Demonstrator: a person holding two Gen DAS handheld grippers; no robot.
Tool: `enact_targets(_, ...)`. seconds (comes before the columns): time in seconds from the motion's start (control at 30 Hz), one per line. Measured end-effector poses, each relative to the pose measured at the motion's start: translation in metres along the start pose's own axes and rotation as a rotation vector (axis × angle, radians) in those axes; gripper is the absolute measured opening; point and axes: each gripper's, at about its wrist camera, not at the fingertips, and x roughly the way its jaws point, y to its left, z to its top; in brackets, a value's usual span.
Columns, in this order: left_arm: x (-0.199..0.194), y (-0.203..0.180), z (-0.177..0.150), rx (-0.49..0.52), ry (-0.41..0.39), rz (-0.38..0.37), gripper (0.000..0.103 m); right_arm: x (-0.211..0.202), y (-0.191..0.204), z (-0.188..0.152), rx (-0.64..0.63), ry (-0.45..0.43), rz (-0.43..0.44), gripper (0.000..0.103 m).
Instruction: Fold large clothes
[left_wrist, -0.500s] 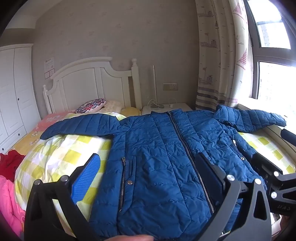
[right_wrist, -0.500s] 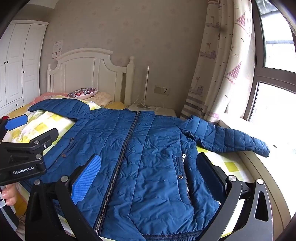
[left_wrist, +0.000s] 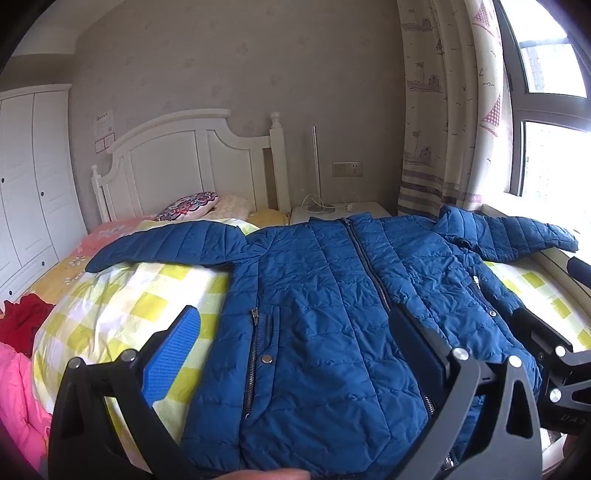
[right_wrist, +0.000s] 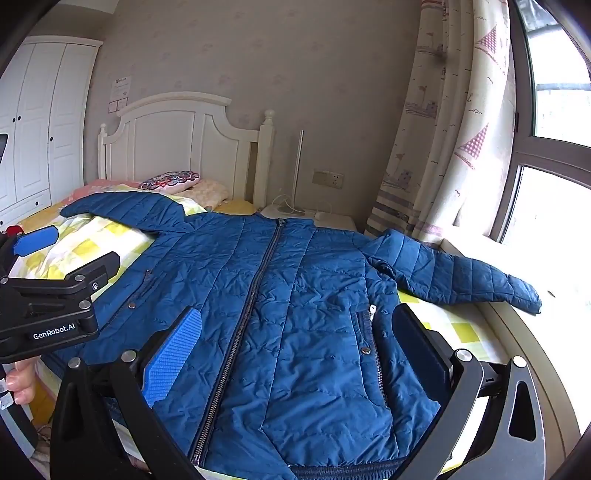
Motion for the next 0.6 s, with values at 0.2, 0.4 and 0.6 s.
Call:
enact_targets(0.2, 0.0004, 0.0010, -0.0017, -0.004, 0.003, 0.003, 0.101, 0.0031, 0.0024, -0.0027, -0.006, 0.003, 0.007, 0.099)
enact_targets(0.4, 0.0004, 0.0022, -0.0024, -0.007, 0.005, 0.004, 0.101, 0.0045, 0.0025, -0.0034, -0.006, 0.007, 0.011, 0.099)
enact_targets(0.6, 0.0021, 0.0046, -0.0038, -0.015, 0.012, 0.011, 0.101, 0.0050, 0.0027, -0.0042, -0.005, 0.007, 0.011, 0.099)
